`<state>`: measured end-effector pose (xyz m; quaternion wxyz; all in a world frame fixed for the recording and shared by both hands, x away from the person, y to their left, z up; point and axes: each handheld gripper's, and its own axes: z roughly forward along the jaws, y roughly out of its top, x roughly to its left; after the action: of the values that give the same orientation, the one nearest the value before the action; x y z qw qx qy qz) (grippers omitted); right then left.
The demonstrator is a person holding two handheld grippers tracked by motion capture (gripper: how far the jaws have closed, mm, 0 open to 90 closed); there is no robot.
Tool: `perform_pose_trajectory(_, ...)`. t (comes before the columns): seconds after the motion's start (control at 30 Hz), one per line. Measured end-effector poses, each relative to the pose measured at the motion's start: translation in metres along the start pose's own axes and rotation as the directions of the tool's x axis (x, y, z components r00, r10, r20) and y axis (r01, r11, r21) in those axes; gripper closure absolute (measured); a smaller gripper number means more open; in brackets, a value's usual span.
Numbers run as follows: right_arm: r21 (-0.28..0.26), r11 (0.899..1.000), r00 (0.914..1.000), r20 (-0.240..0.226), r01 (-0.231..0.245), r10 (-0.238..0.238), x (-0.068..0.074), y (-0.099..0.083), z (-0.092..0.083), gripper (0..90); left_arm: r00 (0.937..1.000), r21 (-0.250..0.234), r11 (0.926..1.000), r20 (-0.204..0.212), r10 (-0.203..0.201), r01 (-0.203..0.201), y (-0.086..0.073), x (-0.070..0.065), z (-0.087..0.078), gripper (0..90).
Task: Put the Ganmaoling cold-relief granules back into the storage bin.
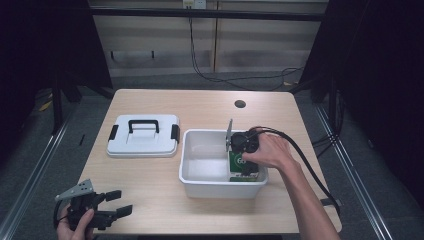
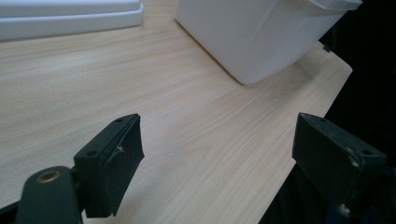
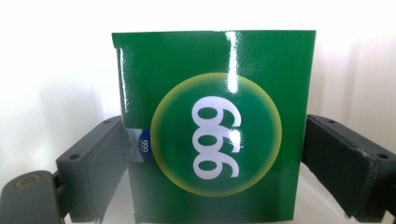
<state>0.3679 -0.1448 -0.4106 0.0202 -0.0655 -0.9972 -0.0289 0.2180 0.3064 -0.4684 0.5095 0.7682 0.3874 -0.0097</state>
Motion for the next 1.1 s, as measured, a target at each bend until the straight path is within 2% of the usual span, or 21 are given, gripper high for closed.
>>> perform_pose_trajectory(0.23, -0.026, 1.0, 0.9997, 0.022, -0.012, 0.012, 0.0, -0.004, -0.007, 9.0, 1.0, 0.003, 1.0, -0.008, -0.001, 0.001, 0.0, 0.0, 0.0, 16.2)
perform_pose_trajectory(0.27, -0.037, 0.999, 0.9997, 0.022, 0.006, -0.006, -0.001, -0.005, -0.008, 9.0, 1.0, 0.002, 1.0, -0.006, -0.001, 0.001, 0.0, 0.0, 0.0, 16.2)
perform_pose_trajectory(0.3, -0.035, 0.999, 0.9994, 0.027, -0.018, 0.019, 0.001, -0.006, -0.009, 9.0, 1.0, 0.003, 1.0, -0.006, 0.0, 0.0, 0.0, 0.0, 0.0, 16.2)
perform_pose_trajectory(0.43, -0.058, 0.998, 0.9992, 0.03, -0.025, 0.026, 0.001, -0.008, -0.014, 9.0, 1.0, 0.001, 1.0, -0.007, -0.002, 0.002, 0.0, 0.0, 0.0, 16.2)
perform_pose_trajectory(0.5, -0.082, 0.997, 0.999, 0.041, -0.013, 0.016, 0.001, -0.01, -0.017, 9.0, 1.0, 0.004, 1.0, -0.007, 0.002, -0.002, 0.0, 0.0, 0.0, 16.2)
perform_pose_trajectory(0.7, -0.097, 0.995, 0.9987, 0.035, -0.033, 0.036, 0.002, -0.015, -0.023, 9.0, 1.0, 0.006, 1.0, -0.004, 0.005, -0.005, 0.0, 0.0, 0.0, 16.2)
perform_pose_trajectory(0.8, -0.141, 0.989, 0.998, 0.038, -0.045, 0.051, 0.004, -0.019, -0.029, 9.0, 1.0, 0.006, 1.0, -0.003, -0.001, 0.001, 0.0, 0.0, 0.0, 16.2)
perform_pose_trajectory(1.1, -0.219, 0.974, 0.997, 0.032, -0.062, 0.07, 0.006, -0.032, -0.04, 11.6, 1.0, 0.007, 1.0, -0.002, 0.0, 0.0, 0.0, 0.0, 0.0, 16.2)
